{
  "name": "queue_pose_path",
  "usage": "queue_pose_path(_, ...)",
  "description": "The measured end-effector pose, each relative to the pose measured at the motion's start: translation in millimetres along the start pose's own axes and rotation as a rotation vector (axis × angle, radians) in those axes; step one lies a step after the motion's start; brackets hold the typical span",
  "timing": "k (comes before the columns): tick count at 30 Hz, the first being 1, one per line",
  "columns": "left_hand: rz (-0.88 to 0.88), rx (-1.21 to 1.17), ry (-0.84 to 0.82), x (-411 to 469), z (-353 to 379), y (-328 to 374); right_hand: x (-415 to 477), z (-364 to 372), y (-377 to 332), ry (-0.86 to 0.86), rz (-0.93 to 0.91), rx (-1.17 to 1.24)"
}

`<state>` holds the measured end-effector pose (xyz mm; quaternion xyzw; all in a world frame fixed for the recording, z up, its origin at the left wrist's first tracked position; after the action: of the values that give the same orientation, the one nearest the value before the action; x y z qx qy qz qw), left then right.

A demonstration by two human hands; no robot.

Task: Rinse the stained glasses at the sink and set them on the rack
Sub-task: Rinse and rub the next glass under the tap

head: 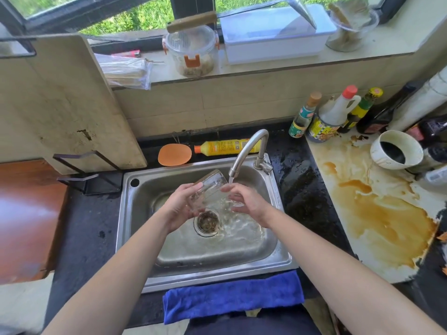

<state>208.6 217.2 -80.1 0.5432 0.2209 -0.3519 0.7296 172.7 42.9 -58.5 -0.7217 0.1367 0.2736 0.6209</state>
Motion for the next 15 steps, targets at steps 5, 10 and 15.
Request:
queue_pose_path(5,-0.098,-0.004,-0.102,2,17,-15,3,-14,-1,0.096,-0.083,-0.137)
queue_pose_path(10,0.034,-0.065,-0.031,13,22,-11,0,-19,-8,0.135,-0.112,-0.151)
queue_pose_path(15,0.074,-0.017,0.022,16,20,-8,-3,-22,-15,0.152,-0.149,-0.188)
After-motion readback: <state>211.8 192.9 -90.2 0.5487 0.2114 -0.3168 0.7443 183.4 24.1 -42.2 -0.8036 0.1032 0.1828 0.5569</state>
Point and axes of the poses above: each hand's wrist, its own x-axis towards the middle knuckle, its own z-axis out of the palm, y = z × x, the point moved 9 cm from there along x, towards the middle knuckle, and after that the axes turned 10 degrees about -x, right-handed, at the moved point
